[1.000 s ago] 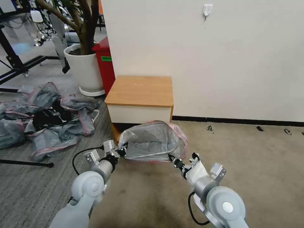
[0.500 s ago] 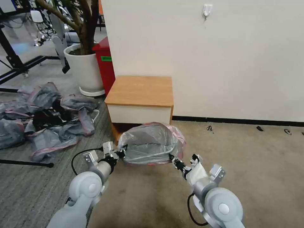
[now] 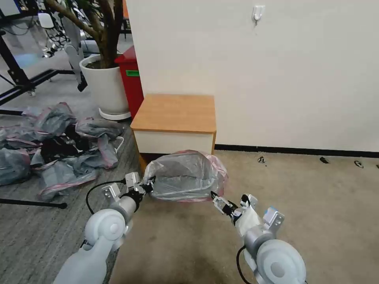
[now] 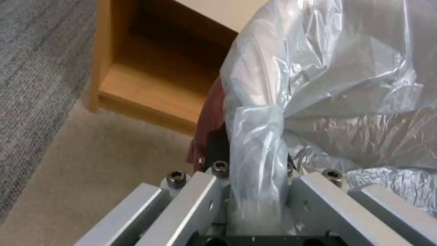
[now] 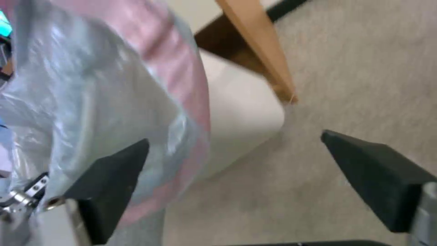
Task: Pick up the garbage bag from the table and place it over the trash can.
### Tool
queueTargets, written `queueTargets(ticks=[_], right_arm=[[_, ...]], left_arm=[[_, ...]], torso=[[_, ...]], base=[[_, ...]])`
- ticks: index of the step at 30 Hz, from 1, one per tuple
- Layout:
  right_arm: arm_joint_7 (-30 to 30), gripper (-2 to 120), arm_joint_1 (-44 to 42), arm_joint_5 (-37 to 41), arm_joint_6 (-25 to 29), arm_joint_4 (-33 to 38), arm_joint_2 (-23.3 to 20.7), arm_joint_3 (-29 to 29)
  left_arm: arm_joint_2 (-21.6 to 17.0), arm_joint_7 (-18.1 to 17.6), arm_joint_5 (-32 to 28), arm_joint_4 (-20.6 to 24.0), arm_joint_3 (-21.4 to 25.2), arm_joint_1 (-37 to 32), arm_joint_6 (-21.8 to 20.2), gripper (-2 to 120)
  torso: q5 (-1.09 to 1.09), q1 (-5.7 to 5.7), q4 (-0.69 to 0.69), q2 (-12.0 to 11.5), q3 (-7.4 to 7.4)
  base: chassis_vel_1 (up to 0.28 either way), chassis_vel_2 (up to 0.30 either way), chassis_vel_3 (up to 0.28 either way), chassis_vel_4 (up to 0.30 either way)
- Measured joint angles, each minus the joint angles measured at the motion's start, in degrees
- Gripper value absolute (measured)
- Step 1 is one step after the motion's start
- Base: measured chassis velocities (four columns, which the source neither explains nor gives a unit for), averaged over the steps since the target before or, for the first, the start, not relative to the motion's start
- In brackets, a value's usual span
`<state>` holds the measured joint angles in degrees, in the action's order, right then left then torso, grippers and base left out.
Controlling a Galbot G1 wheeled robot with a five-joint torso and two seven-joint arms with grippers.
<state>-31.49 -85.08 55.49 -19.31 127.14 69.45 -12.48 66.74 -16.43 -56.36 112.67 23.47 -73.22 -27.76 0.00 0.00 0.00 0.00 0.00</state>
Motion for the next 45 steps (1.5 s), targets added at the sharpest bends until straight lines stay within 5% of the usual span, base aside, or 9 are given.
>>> queueTargets(ticks=[16, 45], right_arm=[[1.9, 100, 4.9, -1.6, 0.2, 1.5, -7.3, -0.2], [2.8, 84, 7.2, -1.8, 0.0, -0.7, -8.9, 0.7]], left_arm=[[-0.8, 0.2, 0.1, 0.6, 0.1, -1.1, 0.2, 3], [-1.3, 0.3, 0.2, 2.8, -0.8, -2.5, 0.1, 3]], torso=[[0.00, 0.00, 0.00, 0.0, 0.00], [0.00, 0.00, 0.00, 0.0, 0.00]], base=[[0.000, 0.000, 0.000, 0.000], [0.000, 0.000, 0.000, 0.000]])
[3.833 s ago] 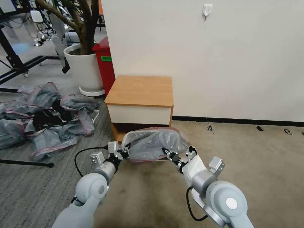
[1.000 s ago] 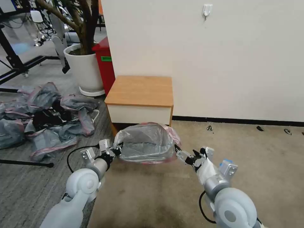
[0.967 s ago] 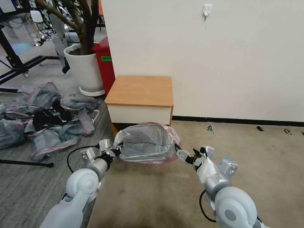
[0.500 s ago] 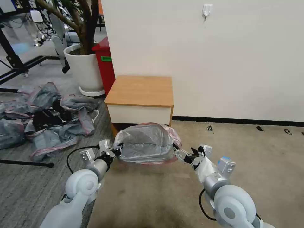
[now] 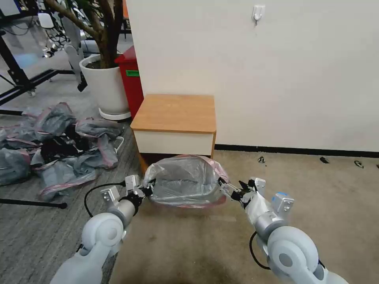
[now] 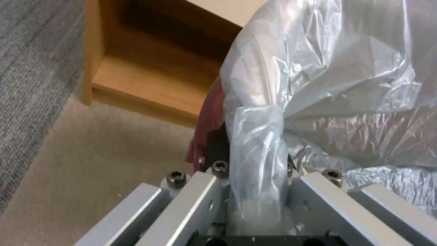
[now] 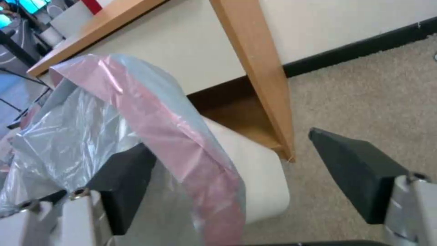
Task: Pick up the garbage bag from the table and place it over the trash can.
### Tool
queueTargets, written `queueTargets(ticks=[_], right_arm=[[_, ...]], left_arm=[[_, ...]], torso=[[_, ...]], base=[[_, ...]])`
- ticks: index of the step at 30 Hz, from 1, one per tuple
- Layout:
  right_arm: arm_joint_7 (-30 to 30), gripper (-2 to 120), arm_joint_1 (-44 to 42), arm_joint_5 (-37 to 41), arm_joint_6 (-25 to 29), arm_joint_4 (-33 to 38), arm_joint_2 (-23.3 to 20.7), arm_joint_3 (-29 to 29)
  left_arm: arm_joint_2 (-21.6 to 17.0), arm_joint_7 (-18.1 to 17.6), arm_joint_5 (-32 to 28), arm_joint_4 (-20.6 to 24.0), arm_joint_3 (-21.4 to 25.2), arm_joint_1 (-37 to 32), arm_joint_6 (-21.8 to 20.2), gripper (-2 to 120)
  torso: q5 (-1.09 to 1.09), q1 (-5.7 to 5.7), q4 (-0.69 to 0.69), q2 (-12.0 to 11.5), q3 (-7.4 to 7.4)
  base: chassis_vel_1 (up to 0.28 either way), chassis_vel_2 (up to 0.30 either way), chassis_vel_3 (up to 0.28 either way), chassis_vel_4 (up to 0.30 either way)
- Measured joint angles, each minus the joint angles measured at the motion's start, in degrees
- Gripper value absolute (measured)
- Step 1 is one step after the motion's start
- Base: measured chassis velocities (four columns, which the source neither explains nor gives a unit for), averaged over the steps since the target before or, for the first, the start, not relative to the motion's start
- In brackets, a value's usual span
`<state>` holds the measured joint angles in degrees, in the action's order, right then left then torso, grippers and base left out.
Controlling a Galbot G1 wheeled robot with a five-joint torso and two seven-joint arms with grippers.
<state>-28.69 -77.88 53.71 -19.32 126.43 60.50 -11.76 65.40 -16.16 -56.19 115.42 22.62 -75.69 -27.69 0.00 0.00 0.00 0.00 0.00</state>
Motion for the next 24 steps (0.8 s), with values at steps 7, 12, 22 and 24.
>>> queueTargets(ticks=[7, 12, 22, 24], right_arm=[[0.9, 73, 1.2, 0.0, -0.3, -0.6, -2.1, 0.2], [1.5, 56, 1.4, -0.1, -0.5, -0.8, -2.8, 0.1], [2.5, 21, 1.0, -0.5, -0.5, -0.8, -4.2, 0.0], [3.0, 15, 1.2, -0.5, -0.6, -1.1, -4.5, -0.1]], left_arm=[[-0.5, 0.0, 0.0, 0.8, -0.3, -0.3, -0.1, 3], [-0.7, 0.1, 0.0, 0.9, -0.5, -0.4, -0.1, 3], [-1.5, 0.2, 0.3, 0.7, -1.2, -0.3, -0.2, 3], [-1.5, 0.2, 0.4, 0.7, -1.3, -0.3, -0.2, 3]], torso=[[0.00, 0.00, 0.00, 0.0, 0.00], [0.00, 0.00, 0.00, 0.0, 0.00], [0.00, 0.00, 0.00, 0.0, 0.00], [-0.01, 0.00, 0.00, 0.0, 0.00]], base=[[0.000, 0.000, 0.000, 0.000], [0.000, 0.000, 0.000, 0.000], [0.000, 0.000, 0.000, 0.000], [0.000, 0.000, 0.000, 0.000]])
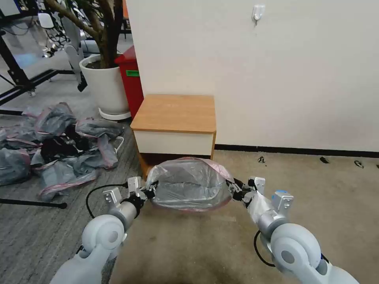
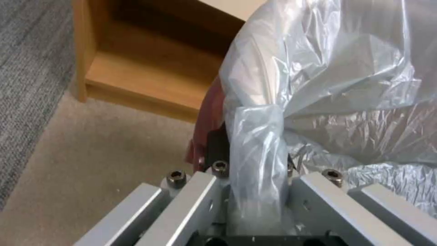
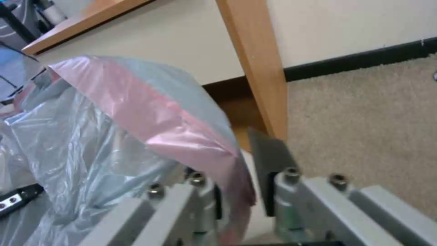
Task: Pick up the garbage bag from the table and place it over the trash can.
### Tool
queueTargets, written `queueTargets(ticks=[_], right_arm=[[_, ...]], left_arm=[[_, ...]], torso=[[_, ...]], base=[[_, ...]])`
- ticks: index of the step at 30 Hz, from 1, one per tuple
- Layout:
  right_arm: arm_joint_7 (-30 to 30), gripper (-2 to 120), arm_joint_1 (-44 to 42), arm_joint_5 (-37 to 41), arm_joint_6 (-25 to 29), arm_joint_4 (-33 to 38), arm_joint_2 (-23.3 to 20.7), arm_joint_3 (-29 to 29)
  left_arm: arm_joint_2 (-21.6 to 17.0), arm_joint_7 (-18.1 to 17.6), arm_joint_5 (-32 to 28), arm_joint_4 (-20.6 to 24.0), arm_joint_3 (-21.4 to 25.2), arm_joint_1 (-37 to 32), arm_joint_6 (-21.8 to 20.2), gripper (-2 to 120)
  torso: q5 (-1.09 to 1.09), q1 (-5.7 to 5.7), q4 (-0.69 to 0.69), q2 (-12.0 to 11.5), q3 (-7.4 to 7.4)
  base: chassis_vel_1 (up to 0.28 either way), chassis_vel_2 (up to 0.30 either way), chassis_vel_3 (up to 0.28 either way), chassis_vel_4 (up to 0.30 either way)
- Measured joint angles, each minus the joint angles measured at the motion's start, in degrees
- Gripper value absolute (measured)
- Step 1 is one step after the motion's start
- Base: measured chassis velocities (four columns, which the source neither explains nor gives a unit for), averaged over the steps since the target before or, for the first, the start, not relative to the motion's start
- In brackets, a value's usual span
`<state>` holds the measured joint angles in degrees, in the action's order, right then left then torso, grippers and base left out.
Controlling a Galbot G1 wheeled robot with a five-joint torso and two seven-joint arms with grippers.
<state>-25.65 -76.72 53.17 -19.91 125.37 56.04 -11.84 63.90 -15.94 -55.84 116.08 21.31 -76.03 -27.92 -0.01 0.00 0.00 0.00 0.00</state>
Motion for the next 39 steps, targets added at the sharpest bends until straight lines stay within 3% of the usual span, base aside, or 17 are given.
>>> queueTargets(ticks=[3, 5, 12, 22, 39], right_arm=[[0.6, 1, 0.6, -0.3, 0.2, -1.2, -0.6, 0.4], [0.6, 0, 1.0, -0.2, 0.2, -1.7, -0.8, 0.7], [0.7, 0, 3.8, 1.2, -1.3, -5.5, -1.5, 1.6], [0.5, 0, 6.0, 3.3, -4.0, -9.8, -1.2, 3.0], [0.5, 0, 9.1, 1.3, -2.6, -17.0, 0.8, 8.9]], left_arm=[[-0.2, 0.1, 0.2, 0.0, -0.3, -0.1, 0.0, 3], [-0.3, 0.6, 0.5, 0.0, -0.3, -0.3, 0.0, 3], [-0.9, 3.4, 2.5, 0.1, -0.1, -1.4, -0.1, 3], [-1.2, 3.8, 2.6, 0.2, -0.3, -1.7, -0.1, 3], [-2.4, 3.8, 1.2, 2.0, -0.8, -2.4, -1.5, 3]], torso=[[0.00, 0.00, 0.00, 0.0, 0.00], [0.00, 0.00, 0.00, 0.0, 0.00], [0.01, 0.00, 0.00, 0.0, 0.00], [0.00, 0.00, 0.00, 0.0, 0.00], [0.00, 0.00, 0.01, 0.0, 0.00]], base=[[0.000, 0.000, 0.000, 0.000], [0.000, 0.000, 0.000, 0.000], [0.000, 0.000, 0.000, 0.000], [0.000, 0.000, 0.000, 0.000], [0.000, 0.000, 0.000, 0.000]])
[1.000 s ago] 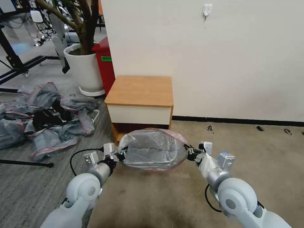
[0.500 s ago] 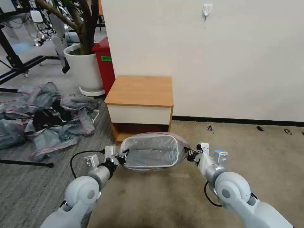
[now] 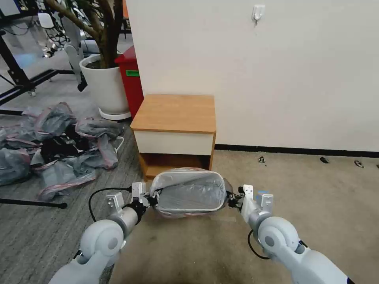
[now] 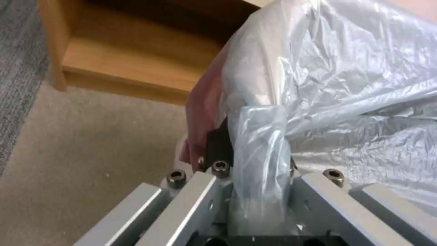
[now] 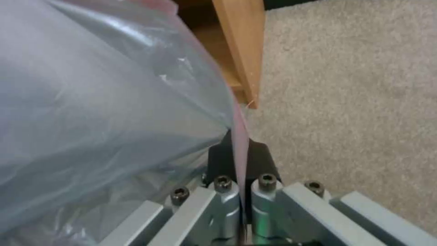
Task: Pick up the garbage bag from the table and place it over the trash can.
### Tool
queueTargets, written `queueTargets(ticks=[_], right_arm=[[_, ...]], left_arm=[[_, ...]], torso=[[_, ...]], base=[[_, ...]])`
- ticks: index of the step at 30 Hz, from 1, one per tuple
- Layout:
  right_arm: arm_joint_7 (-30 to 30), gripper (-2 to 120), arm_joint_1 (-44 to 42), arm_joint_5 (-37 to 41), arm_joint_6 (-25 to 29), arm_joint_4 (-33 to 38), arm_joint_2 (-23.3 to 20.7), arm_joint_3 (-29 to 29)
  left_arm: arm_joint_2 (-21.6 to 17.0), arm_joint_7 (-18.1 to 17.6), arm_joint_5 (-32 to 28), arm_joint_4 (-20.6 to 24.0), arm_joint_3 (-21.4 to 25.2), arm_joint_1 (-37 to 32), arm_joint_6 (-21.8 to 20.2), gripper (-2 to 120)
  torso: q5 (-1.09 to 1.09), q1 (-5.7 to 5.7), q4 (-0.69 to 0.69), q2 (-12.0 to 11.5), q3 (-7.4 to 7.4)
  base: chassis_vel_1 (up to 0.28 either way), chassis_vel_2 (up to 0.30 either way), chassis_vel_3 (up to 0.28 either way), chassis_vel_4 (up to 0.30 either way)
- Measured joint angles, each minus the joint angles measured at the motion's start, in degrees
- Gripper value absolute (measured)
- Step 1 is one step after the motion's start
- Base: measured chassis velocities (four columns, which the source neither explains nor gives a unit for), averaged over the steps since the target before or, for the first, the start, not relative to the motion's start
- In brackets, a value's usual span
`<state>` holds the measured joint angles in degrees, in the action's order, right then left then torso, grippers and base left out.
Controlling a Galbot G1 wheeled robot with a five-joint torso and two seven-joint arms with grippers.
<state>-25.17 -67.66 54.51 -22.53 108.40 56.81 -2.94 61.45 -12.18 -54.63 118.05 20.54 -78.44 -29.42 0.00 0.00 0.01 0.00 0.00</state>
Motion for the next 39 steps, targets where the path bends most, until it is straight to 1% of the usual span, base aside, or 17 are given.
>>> queueTargets(ticks=[6, 12, 18, 21, 22, 23, 24, 28, 29, 30, 32, 33, 35, 36, 37, 38, 39], right_arm=[[0.4, 0, 1.1, 0.2, 0.0, -1.0, -0.2, 2.7], [1.7, 0, 2.3, -4.7, 1.3, -3.1, -0.3, 5.3], [2.2, 0, 2.6, -6.5, 2.3, -3.8, -0.1, 5.9], [1.6, 0, 2.4, -6.9, 3.1, -3.3, -0.3, 5.8], [1.3, 4, 2.2, -7.2, 3.4, -3.0, -0.4, 5.8], [1.0, 11, 1.9, -7.7, 3.7, -2.6, -0.6, 5.7], [1.0, 11, 1.9, -7.7, 3.7, -2.6, -0.6, 5.7], [-0.2, 28, 0.5, -8.8, 4.7, -0.9, -1.3, 5.1], [-0.2, 28, 0.5, -8.8, 4.7, -0.9, -1.3, 5.1], [-0.3, 32, 0.3, -9.0, 4.8, -0.6, -1.5, 5.0], [-0.4, 40, -0.5, -9.7, 5.0, 0.3, -1.9, 4.3], [-0.5, 48, -1.2, -10.1, 5.1, 0.8, -2.2, 3.7], [-0.5, 50, -1.5, -10.3, 5.1, 1.0, -2.4, 3.4], [-0.5, 57, -1.9, -10.6, 5.1, 1.3, -2.6, 3.0], [-0.5, 58, -2.0, -10.8, 5.1, 1.4, -2.6, 2.9], [-0.5, 65, -2.4, -11.7, 5.1, 1.5, -2.8, 2.7], [-0.5, 65, -2.4, -11.7, 5.1, 1.5, -2.8, 2.7]], left_arm=[[-0.1, 0.0, -0.5, 0.3, -0.3, -0.2, -0.4, 3], [-0.2, -0.1, -0.4, 0.5, -0.5, -0.4, -0.7, 3], [-0.4, -0.1, -0.4, 0.6, -0.7, -0.4, -0.9, 3], [-0.5, -0.1, -0.3, -0.1, -1.0, -0.1, -0.9, 3], [-0.5, -0.1, -0.2, -0.4, -1.1, 0.1, -0.9, 3], [-0.5, -0.1, -0.2, -0.7, -1.2, 0.4, -0.8, 3], [-0.5, -0.1, -0.2, -0.7, -1.2, 0.4, -0.8, 3], [0.1, -0.1, 0.8, -2.2, -1.8, 1.4, -0.5, 3], [0.1, -0.1, 0.8, -2.2, -1.8, 1.4, -0.5, 3], [0.2, -0.1, 0.8, -2.4, -1.8, 1.6, -0.5, 3], [0.5, -0.1, 0.9, -3.0, -1.9, 1.9, -0.5, 3], [0.7, -0.1, 0.9, -3.2, -2.0, 2.1, -0.4, 3], [0.7, -0.1, 0.9, -3.3, -2.0, 2.2, -0.4, 3], [0.8, -0.1, 0.9, -3.3, -2.1, 2.3, -0.4, 3], [0.8, -0.1, 0.9, -3.3, -2.1, 2.3, -0.4, 3], [0.9, -0.1, 0.9, -3.3, -2.1, 2.3, -0.4, 3], [0.9, -0.1, 0.9, -3.3, -2.1, 2.3, -0.4, 3]], torso=[[0.00, 0.00, 0.00, 0.0, 0.00], [0.00, 0.00, 0.00, 0.0, 0.00], [0.00, 0.00, 0.00, 0.0, 0.00], [0.00, 0.00, 0.00, 0.0, 0.00], [0.00, 0.00, 0.00, 0.0, 0.00], [0.00, 0.00, 0.00, 0.0, 0.00], [0.00, 0.00, 0.00, 0.0, 0.00], [0.00, 0.00, -0.01, 0.0, 0.00], [0.00, 0.00, -0.01, 0.0, 0.00], [0.00, 0.00, -0.01, 0.0, 0.00], [0.00, 0.00, -0.01, 0.0, 0.00], [0.00, 0.00, -0.01, 0.0, 0.00], [0.00, 0.00, -0.01, 0.0, 0.00], [0.00, 0.00, -0.01, 0.0, 0.00], [0.00, 0.00, -0.01, 0.0, 0.00], [0.00, 0.00, -0.01, 0.0, 0.00], [0.00, 0.00, -0.01, 0.0, 0.00]], base=[[0.000, 0.000, 0.000, 0.000], [0.000, 0.000, 0.000, 0.000], [0.000, 0.000, 0.000, 0.000], [0.000, 0.000, 0.000, 0.000], [0.000, 0.000, 0.000, 0.000], [0.000, 0.000, 0.000, 0.000], [0.000, 0.000, 0.000, 0.000], [0.000, 0.000, 0.000, 0.000], [0.000, 0.000, 0.000, 0.000], [0.000, 0.000, 0.000, 0.000], [0.000, 0.000, 0.000, 0.000], [0.000, 0.000, 0.000, 0.000], [0.000, 0.000, 0.000, 0.000], [0.000, 0.000, 0.000, 0.000], [0.000, 0.000, 0.000, 0.000], [0.000, 0.000, 0.000, 0.000], [0.000, 0.000, 0.000, 0.000]])
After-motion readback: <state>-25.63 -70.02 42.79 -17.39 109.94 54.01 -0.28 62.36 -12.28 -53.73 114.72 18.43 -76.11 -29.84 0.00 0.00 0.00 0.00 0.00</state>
